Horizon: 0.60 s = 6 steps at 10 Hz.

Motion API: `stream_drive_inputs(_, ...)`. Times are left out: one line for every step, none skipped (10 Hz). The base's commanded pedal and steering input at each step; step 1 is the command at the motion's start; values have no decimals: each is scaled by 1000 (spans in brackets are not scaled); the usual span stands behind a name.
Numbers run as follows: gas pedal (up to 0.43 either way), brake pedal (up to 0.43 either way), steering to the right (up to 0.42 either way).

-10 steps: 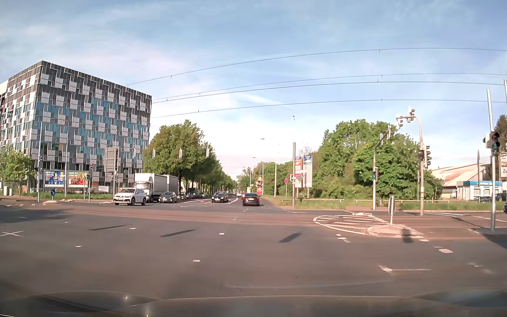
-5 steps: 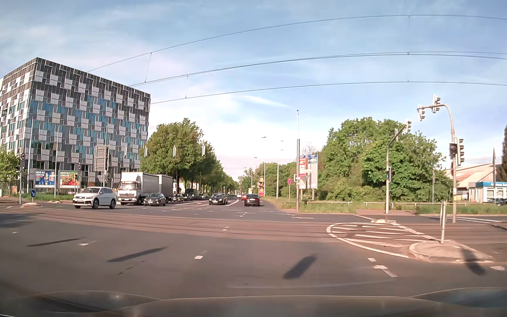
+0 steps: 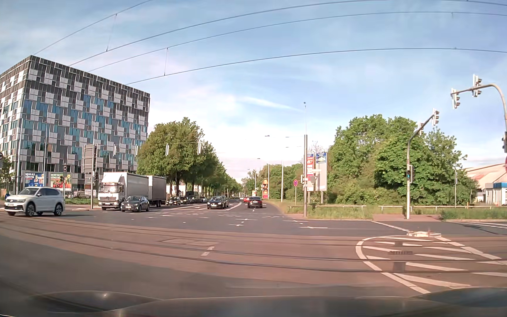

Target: Follow the waypoints while adhering to traffic rules and regulations

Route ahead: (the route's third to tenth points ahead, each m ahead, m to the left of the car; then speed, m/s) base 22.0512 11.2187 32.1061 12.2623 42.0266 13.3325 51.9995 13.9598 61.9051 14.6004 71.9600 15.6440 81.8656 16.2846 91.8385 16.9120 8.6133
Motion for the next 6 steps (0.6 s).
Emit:
stream_drive_inputs(469,0,-10)
stream_drive_inputs(469,0,-6)
stream_drive_inputs(469,0,-5)
stream_drive_inputs(469,0,-5)
stream_drive_inputs(469,0,-5)
stream_drive_inputs(469,0,-15)
